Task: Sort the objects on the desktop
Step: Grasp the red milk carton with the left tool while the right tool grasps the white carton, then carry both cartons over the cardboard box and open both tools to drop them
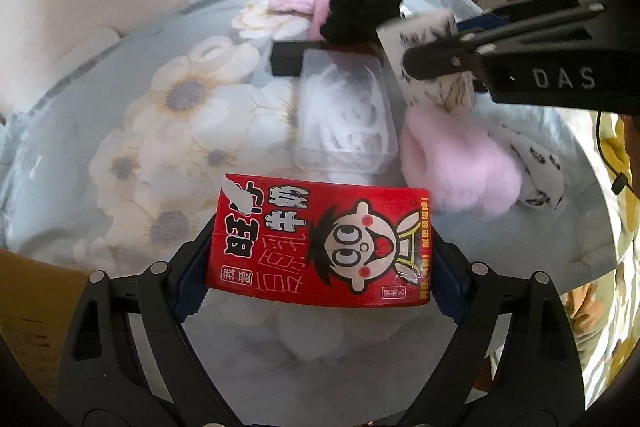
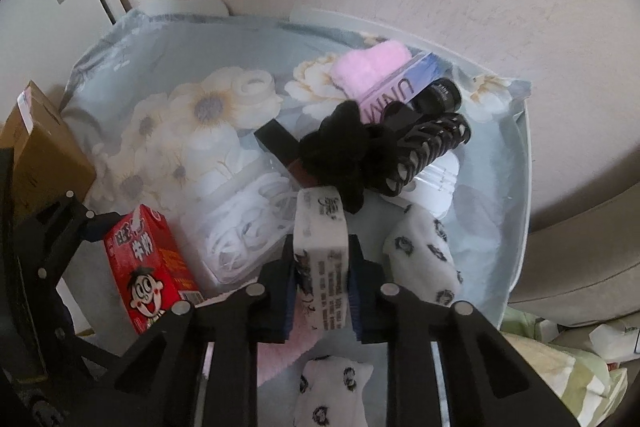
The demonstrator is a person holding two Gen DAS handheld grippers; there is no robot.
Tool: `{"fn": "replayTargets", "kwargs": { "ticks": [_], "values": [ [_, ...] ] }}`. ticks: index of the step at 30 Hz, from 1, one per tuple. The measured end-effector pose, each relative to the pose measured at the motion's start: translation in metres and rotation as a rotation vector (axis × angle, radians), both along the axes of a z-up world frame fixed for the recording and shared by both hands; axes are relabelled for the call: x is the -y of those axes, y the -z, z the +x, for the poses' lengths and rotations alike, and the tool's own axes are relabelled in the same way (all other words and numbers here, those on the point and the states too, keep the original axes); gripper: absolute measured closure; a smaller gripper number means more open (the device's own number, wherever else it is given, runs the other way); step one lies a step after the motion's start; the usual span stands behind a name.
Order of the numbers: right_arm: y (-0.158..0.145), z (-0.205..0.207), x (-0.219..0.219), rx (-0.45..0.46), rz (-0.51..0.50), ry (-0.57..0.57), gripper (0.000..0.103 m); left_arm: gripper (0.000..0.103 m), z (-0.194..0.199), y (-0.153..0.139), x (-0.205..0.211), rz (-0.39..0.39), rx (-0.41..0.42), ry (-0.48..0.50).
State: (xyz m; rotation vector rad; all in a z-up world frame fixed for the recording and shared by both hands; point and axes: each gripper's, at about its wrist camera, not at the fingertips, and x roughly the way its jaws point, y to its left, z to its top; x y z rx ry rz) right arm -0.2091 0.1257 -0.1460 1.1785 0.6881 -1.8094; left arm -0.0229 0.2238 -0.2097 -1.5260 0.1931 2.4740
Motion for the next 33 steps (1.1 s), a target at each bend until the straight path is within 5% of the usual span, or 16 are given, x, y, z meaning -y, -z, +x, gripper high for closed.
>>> {"fn": "replayTargets", "kwargs": {
  "ticks": [8, 19, 33],
  "values": [
    [-0.034, 0.008, 0.004, -0.037, -0.038, 0.033, 0.084, 0.015, -0.005, -0.042, 0.014, 0.02, -0.038, -0.005],
    [-0.108, 0.026, 0.021, -0.092, -0.118, 0.073, 0.084, 0.014, -0.003, -0.138, 0.059, 0.047, -0.163, -0.051],
    [-0.165, 0.095, 0.091, -0.112, -0.199, -0.072, 0.084, 0.014, 0.024, -0.195, 0.188, -0.005, -0.253, -0.235]
  ]
}}
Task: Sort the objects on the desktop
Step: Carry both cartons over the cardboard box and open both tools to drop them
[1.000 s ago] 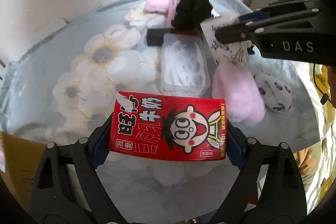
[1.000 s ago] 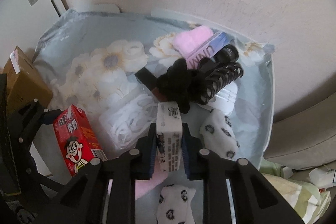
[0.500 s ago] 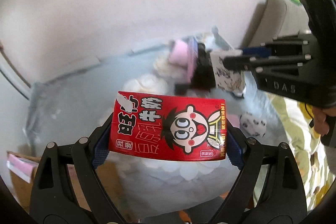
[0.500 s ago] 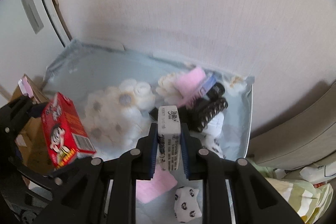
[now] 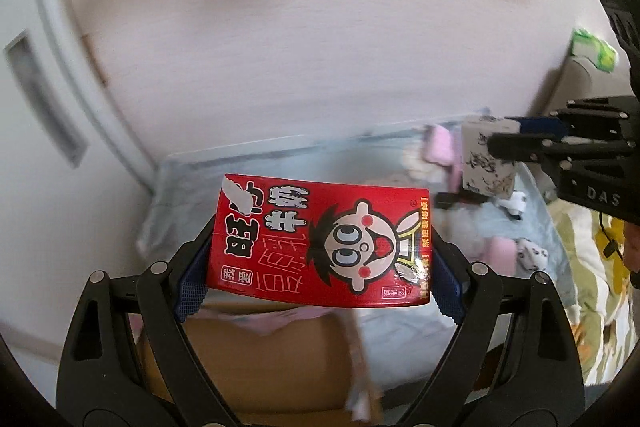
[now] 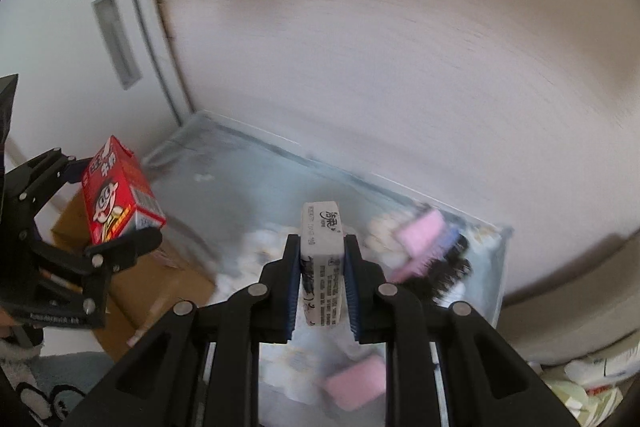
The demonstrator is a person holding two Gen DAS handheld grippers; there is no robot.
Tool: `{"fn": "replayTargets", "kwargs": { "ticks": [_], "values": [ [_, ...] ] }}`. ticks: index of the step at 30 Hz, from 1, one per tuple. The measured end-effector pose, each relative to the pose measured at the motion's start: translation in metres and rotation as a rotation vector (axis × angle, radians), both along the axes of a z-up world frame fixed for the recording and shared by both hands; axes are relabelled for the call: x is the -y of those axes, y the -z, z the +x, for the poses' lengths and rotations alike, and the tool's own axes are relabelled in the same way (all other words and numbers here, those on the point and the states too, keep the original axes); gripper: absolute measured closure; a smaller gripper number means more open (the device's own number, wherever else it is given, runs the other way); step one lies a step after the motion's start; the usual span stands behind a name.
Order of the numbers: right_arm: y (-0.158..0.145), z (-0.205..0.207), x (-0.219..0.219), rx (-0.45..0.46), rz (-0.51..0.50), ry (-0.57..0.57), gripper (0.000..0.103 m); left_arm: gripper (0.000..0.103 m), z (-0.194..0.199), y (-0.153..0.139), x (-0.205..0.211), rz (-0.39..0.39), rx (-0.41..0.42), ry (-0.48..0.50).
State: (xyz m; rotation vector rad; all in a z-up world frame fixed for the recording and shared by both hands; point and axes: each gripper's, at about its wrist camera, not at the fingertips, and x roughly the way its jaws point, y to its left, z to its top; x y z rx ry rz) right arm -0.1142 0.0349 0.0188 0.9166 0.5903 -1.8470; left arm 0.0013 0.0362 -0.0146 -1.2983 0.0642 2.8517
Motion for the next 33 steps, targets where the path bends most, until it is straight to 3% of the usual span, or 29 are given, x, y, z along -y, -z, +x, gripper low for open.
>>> {"fn": "replayTargets", "kwargs": {
  "ticks": [9, 19, 29, 33],
  "values": [
    [0.023, 0.063, 0.057, 0.084, 0.005, -0.172, 0.084, 0.014, 0.023, 0.009, 0.068, -0.017, 0.037, -0.112],
    [0.074, 0.121, 0.112, 0.189, 0.115, -0.328, 0.084, 0.014, 0.043, 0.043, 0.135, -0.031, 0.111, -0.218],
    [0.125, 0.145, 0.126, 0.264, 0.245, -0.361, 0.084, 0.014, 0.062, 0.091, 0.179, 0.001, 0.21, -0.286],
    [0.13, 0.147, 0.127, 0.279, 0.26, -0.364, 0.084, 0.014, 0.065, 0.102, 0.178, -0.004, 0.23, -0.293]
  ]
}}
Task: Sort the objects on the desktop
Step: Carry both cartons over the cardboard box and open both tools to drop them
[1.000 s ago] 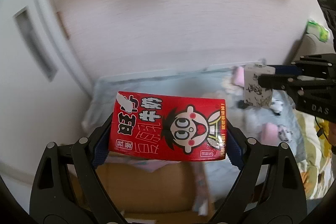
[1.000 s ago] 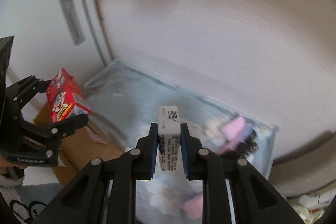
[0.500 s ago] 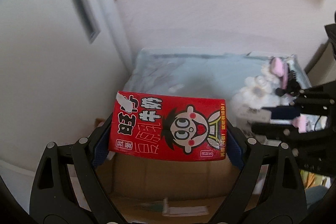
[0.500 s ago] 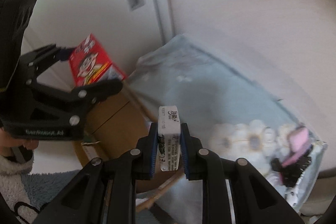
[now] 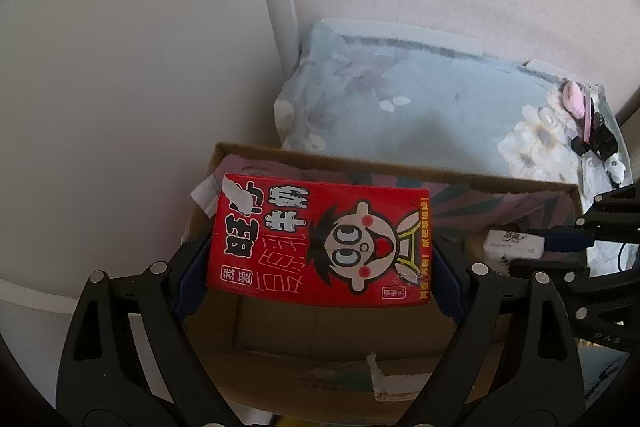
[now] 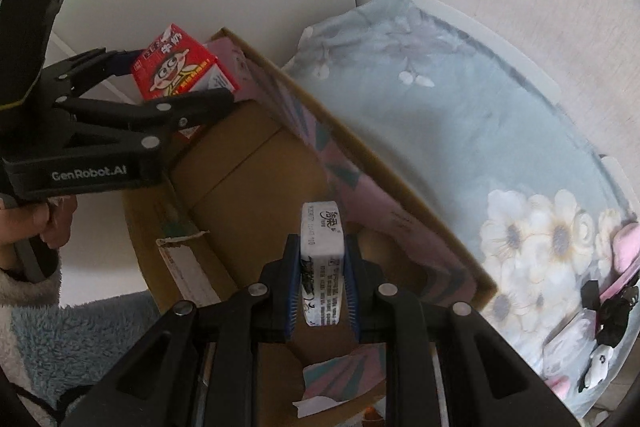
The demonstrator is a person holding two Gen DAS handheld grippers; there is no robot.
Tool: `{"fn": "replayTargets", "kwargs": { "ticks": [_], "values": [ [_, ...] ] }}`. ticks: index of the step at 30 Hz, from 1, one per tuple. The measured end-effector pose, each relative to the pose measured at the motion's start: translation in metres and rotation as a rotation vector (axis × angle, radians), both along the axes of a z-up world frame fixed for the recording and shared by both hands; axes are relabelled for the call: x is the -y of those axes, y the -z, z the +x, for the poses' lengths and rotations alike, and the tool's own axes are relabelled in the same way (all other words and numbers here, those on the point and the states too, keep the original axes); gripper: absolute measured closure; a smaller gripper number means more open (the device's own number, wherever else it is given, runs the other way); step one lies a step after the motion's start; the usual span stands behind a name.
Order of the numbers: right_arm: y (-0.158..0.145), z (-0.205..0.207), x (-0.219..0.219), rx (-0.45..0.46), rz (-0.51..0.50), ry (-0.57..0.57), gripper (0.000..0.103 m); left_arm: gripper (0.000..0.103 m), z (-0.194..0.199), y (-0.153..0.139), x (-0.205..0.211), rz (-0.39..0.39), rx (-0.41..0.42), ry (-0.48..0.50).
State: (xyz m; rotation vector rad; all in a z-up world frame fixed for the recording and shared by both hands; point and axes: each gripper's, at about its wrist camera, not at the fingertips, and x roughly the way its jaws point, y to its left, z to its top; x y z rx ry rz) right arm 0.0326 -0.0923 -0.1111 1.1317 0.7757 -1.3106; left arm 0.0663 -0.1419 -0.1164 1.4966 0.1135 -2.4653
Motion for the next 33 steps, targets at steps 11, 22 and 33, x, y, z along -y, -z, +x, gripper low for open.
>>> {"fn": "replayTargets", "kwargs": {
  "ticks": [11, 22, 33],
  "values": [
    [-0.001, 0.008, 0.006, 0.014, 0.01, -0.034, 0.082, 0.013, 0.004, 0.009, -0.005, 0.05, 0.012, 0.034],
    [-0.007, 0.004, -0.001, 0.057, 0.011, 0.048, 0.015, 0.0, 0.009, -0.011, -0.009, 0.081, -0.011, 0.044],
    [-0.046, -0.006, -0.028, 0.001, -0.106, 0.192, 0.001, 0.0, -0.001, -0.045, -0.035, 0.112, -0.137, 0.265]
  ]
}}
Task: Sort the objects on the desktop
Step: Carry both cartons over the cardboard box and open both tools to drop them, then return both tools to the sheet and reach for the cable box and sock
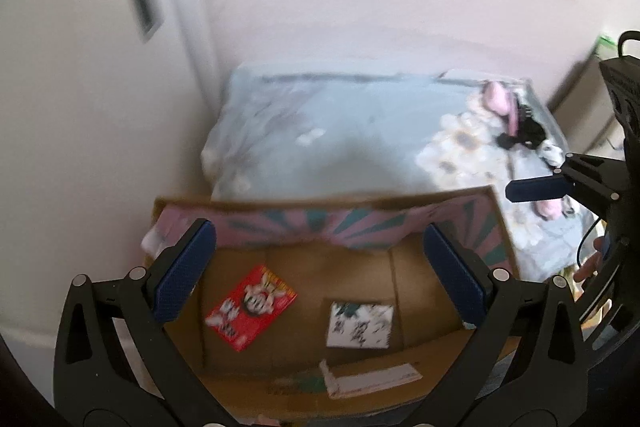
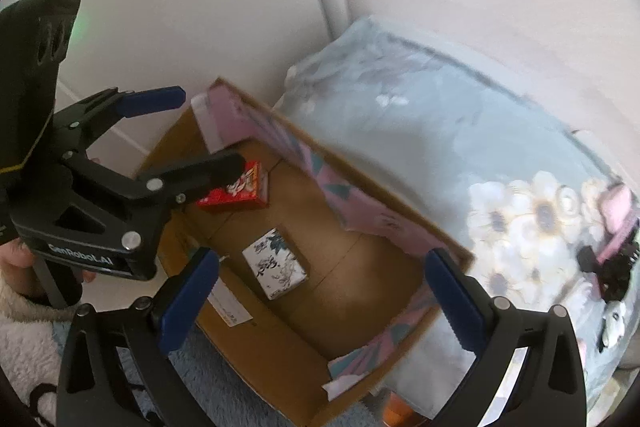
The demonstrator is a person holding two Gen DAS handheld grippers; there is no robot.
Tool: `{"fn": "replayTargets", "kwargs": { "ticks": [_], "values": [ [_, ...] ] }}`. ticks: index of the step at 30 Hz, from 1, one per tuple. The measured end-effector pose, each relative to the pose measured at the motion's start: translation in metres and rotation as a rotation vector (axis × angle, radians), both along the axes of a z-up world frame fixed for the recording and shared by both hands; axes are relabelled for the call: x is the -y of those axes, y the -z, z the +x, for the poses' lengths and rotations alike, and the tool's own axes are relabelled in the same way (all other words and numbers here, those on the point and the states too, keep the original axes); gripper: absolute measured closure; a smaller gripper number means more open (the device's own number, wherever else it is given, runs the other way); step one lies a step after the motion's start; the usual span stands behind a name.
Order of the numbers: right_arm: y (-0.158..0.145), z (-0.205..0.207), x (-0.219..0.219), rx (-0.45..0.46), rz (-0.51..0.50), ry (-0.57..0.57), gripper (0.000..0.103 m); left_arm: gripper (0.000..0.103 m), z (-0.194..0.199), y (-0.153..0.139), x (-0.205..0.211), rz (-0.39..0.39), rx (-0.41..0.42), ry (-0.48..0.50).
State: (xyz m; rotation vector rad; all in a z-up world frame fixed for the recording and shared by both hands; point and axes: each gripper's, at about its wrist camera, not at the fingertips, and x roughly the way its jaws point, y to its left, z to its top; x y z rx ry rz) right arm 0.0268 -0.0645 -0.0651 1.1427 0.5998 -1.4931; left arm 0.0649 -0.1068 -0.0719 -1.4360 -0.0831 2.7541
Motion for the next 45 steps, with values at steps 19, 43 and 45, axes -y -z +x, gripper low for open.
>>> {"fn": "replayTargets", "kwargs": {
  "ticks": [19, 43, 45],
  "values": [
    [-0.015, -0.088, -0.15, 0.03, 0.047, 0.586, 0.001, 0.0, -0.061, -0.037, -0.116, 0.024, 0.003, 0.292],
    [0.052, -0.247, -0.242, -0.116, 0.227, 0.408, 0.001, 0.0, -0.148, 0.084, -0.348, -0.088, 0.225, 0.334],
    [0.061, -0.258, -0.239, -0.136, 0.24, 0.397, 0.001, 0.001, -0.155, 0.097, -0.355, -0.1, 0.239, 0.323]
  ]
}}
